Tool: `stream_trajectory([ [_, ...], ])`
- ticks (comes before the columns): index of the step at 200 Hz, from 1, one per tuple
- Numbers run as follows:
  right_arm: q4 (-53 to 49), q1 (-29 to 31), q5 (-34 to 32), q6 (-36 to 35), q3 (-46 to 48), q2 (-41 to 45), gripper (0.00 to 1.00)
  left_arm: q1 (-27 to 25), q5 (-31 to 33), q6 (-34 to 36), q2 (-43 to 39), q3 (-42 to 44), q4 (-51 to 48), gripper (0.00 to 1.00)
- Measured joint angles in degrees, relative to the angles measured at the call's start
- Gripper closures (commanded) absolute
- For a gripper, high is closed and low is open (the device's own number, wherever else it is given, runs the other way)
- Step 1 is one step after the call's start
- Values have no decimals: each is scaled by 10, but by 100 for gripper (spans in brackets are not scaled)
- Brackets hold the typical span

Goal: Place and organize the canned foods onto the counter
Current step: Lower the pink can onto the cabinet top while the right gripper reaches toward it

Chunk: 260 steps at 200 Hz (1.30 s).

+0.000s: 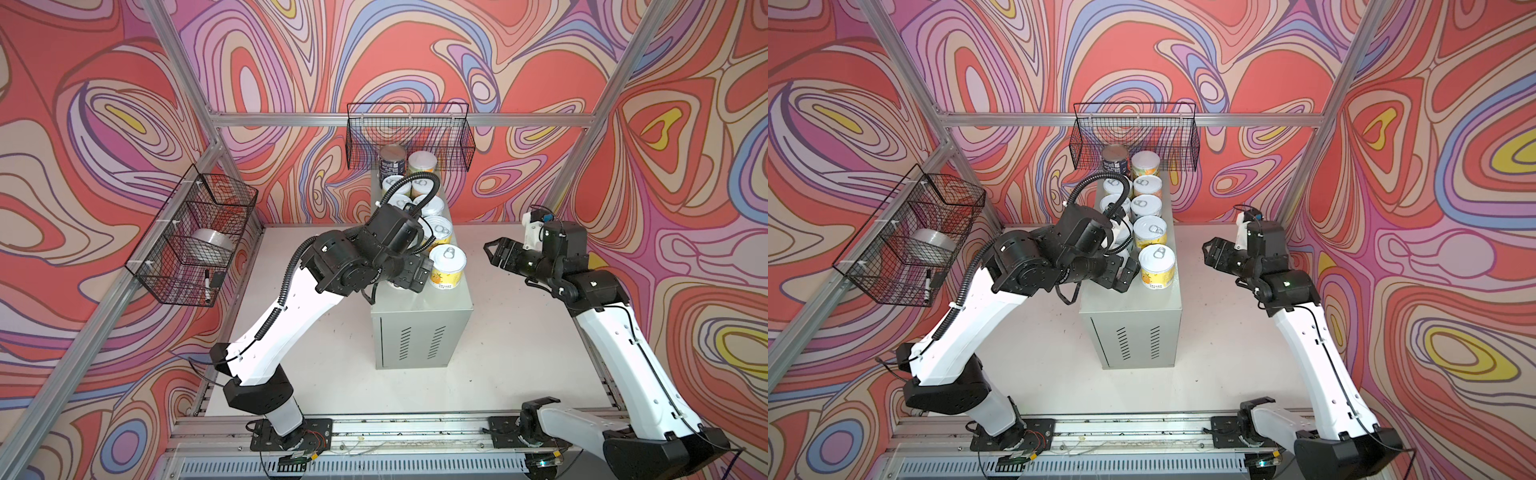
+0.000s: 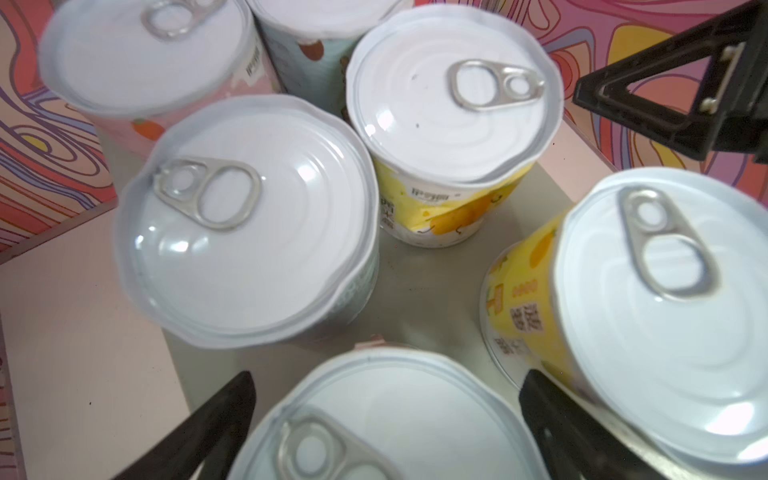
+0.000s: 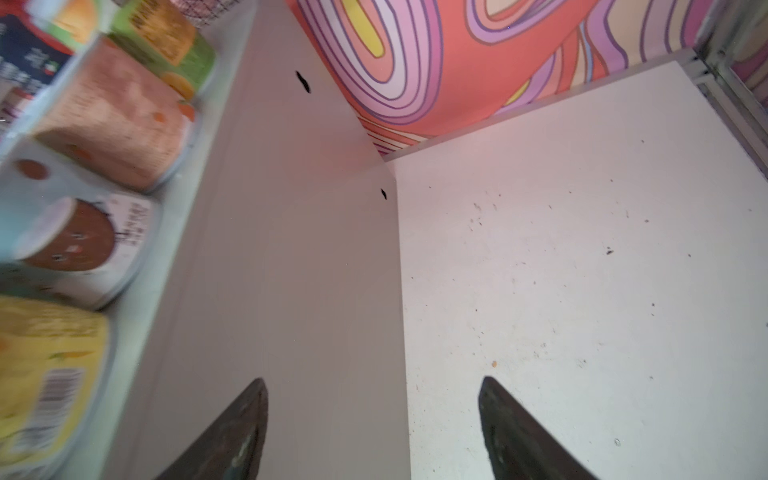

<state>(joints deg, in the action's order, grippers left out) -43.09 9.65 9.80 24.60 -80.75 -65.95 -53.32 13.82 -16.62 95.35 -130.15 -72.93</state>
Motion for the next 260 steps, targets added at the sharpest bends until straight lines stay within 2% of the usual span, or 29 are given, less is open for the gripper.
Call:
stream_trajectory([
  [44, -14, 0, 58, -24, -81, 15, 26, 0, 8, 16, -36, -16, 11, 1],
  [72, -18, 0, 105, -42, -100, 29, 32, 0, 8, 17, -68, -14, 24, 3],
  [88, -19, 0, 151, -53, -100, 40, 38, 0, 8, 17, -91, -2, 37, 5],
  [117, -5, 0, 253, -61, -78, 63, 40, 0, 19, 15, -133, 37, 52, 6],
  [139, 1, 0, 308, -60, -63, 73, 57, 0, 24, 7, -168, 96, 69, 8],
  [145, 1, 0, 318, -59, -62, 74, 66, 0, 24, 3, -176, 113, 73, 9],
  [150, 3, 0, 326, -58, -61, 75, 69, 0, 24, -1, -184, 130, 79, 9],
  [198, 12, 0, 368, -48, -41, 78, 63, 0, 16, -22, -201, 211, 110, 8],
  [260, 39, 2, 396, -17, -2, 76, 68, 0, 6, -29, -202, 222, 135, 9],
])
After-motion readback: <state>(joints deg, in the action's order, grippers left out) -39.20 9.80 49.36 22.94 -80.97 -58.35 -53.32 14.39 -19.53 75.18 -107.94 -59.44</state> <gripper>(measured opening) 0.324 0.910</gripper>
